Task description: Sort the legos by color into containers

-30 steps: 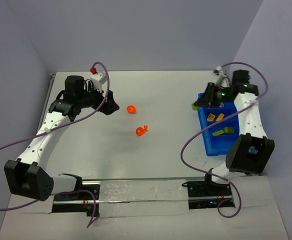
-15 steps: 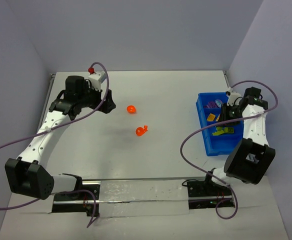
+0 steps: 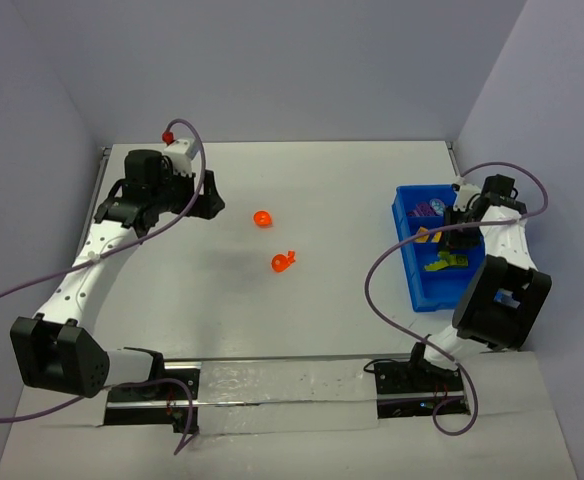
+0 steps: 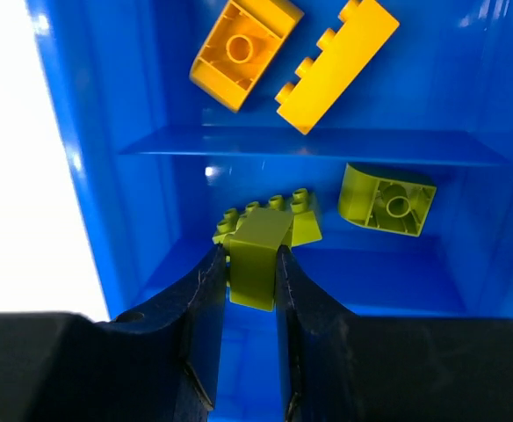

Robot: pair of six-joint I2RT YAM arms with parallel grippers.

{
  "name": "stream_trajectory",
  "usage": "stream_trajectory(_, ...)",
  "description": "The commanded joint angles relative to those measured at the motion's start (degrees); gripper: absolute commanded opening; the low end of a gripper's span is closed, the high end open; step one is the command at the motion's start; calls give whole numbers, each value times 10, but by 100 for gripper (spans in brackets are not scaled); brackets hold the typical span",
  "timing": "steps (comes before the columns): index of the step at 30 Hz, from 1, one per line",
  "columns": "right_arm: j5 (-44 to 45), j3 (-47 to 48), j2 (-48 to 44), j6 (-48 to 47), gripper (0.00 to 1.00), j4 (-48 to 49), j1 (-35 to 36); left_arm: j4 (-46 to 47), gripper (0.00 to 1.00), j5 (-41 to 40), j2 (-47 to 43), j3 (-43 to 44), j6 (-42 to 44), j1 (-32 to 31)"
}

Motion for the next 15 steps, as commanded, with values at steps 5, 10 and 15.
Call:
stream_trajectory(5, 20, -7, 16, -6, 59, 25, 7, 4, 99, 13, 4, 22, 8, 10)
stream_trajectory(10, 10, 32, -15, -4, 79, -12, 19, 3, 99, 33, 2, 20, 14, 15)
stream_trajectory(15, -47, 141, -59, 20, 80, -79, 101, 3, 99, 92, 1, 12, 23, 28)
